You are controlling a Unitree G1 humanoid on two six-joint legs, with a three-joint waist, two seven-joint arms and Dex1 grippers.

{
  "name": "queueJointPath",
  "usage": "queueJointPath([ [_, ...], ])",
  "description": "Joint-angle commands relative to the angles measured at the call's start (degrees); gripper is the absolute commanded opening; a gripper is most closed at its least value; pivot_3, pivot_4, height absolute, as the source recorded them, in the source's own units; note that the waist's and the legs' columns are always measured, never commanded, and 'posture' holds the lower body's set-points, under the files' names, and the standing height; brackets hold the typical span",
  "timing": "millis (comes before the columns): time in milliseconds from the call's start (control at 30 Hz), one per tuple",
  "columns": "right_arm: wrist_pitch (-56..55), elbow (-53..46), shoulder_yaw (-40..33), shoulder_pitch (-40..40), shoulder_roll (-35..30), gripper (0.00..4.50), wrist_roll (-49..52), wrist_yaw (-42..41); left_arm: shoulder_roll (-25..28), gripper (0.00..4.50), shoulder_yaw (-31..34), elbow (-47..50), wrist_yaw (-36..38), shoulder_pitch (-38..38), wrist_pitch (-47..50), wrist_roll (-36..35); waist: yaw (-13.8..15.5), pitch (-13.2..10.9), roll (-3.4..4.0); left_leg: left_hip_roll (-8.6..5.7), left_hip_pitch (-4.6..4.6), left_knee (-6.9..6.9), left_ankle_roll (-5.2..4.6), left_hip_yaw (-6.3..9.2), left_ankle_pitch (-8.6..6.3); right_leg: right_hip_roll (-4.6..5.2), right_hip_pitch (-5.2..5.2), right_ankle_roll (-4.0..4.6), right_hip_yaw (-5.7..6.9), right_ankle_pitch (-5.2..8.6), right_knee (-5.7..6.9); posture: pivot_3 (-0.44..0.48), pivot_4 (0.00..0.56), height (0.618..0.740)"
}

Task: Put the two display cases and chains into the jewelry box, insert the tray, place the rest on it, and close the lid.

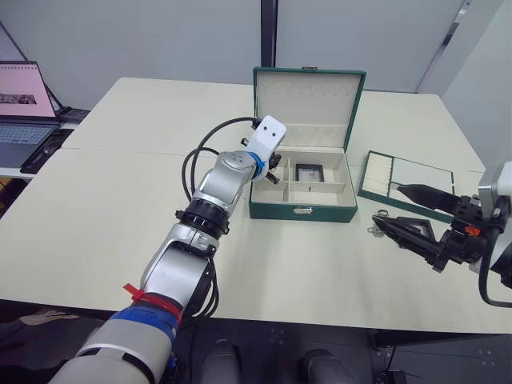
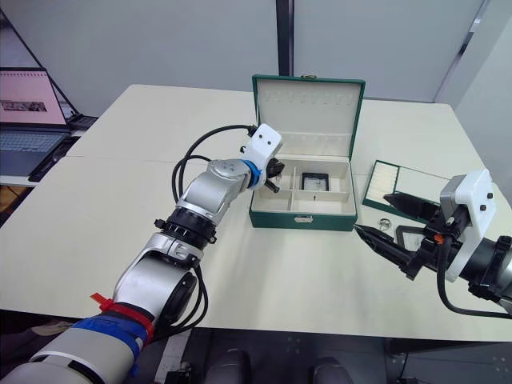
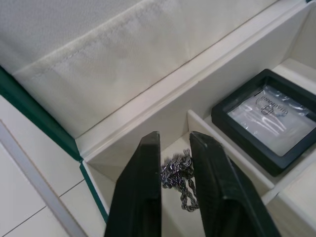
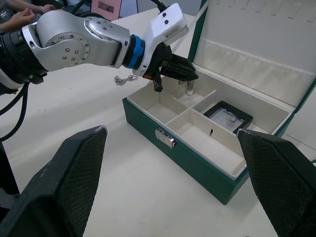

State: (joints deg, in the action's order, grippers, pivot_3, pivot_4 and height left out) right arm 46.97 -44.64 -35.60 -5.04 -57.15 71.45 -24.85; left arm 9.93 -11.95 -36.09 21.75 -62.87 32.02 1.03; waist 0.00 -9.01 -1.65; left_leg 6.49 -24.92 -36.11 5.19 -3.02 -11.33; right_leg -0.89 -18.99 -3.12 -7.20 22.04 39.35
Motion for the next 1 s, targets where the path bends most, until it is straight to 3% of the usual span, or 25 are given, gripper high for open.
queueJointPath([
  [33,-1.2,-1.0,-1.3,0.2,0.1,4.50,0.1,0.2,-0.4,2.28,0.9,0.5,-1.1,-1.9,-1.2,1.1,0.0,0.0,0.00,0.00,0.00,0.00,0.00,0.00,0.00,0.00,0.00,0.00,0.00,0.00,0.00,0.000,0.150,0.740],
  [300,-1.5,-1.0,-0.8,0.4,0.1,4.50,-0.2,0.1,-0.3,2.28,0.9,2.0,1.1,-1.7,-0.5,0.4,0.0,0.0,0.00,0.00,0.00,0.00,0.00,0.00,0.00,0.00,0.00,0.00,0.00,0.00,0.00,0.000,0.150,0.740],
  [367,-1.5,-1.1,-0.7,0.4,0.1,4.50,-0.4,0.0,0.0,2.28,1.6,5.5,4.7,-0.6,0.8,-2.0,0.0,0.0,0.01,0.00,0.00,0.00,0.00,0.00,0.00,0.00,0.00,0.00,0.00,0.00,0.00,0.000,0.150,0.740],
  [500,-1.4,-1.3,-0.5,-0.3,0.4,4.50,-0.5,-0.2,5.2,2.28,3.3,22.2,20.8,6.0,6.2,-12.5,-0.2,0.0,0.06,0.03,-0.01,0.04,0.01,-0.03,0.01,-0.01,-0.02,0.00,-0.01,0.00,0.01,0.000,0.150,0.740],
  [600,-1.5,-1.9,0.7,-1.8,1.2,4.50,-1.3,-0.5,12.6,2.85,3.5,32.3,28.8,11.4,10.8,-17.1,-0.5,0.0,0.13,0.13,0.04,0.06,0.02,-0.06,0.01,-0.07,-0.05,0.00,0.00,0.00,0.06,0.000,0.150,0.740],
  [667,-1.8,-2.1,1.8,-3.0,2.2,4.50,-2.2,-0.8,17.7,3.46,3.6,38.5,32.9,15.1,11.8,-19.4,-0.6,0.0,0.16,0.14,0.07,0.04,0.02,-0.05,0.02,-0.08,-0.04,0.00,0.00,0.00,0.11,0.000,0.150,0.740],
  [767,-2.4,-2.7,3.3,-5.7,3.8,4.50,-4.8,-1.9,22.7,4.44,7.1,46.4,32.4,21.3,13.8,-21.9,-0.4,0.0,0.16,0.13,0.06,0.00,0.02,-0.04,0.02,-0.04,-0.02,0.00,0.02,0.00,0.08,0.000,0.150,0.740],
  [1000,-3.3,-5.4,4.9,-11.9,7.0,4.50,-6.8,-3.1,30.6,4.48,20.8,56.4,35.2,40.3,12.6,-29.7,-0.1,0.0,0.16,0.16,0.06,-0.01,0.02,-0.02,0.01,-0.02,-0.01,0.00,0.06,0.00,0.04,0.000,0.150,0.740],
])
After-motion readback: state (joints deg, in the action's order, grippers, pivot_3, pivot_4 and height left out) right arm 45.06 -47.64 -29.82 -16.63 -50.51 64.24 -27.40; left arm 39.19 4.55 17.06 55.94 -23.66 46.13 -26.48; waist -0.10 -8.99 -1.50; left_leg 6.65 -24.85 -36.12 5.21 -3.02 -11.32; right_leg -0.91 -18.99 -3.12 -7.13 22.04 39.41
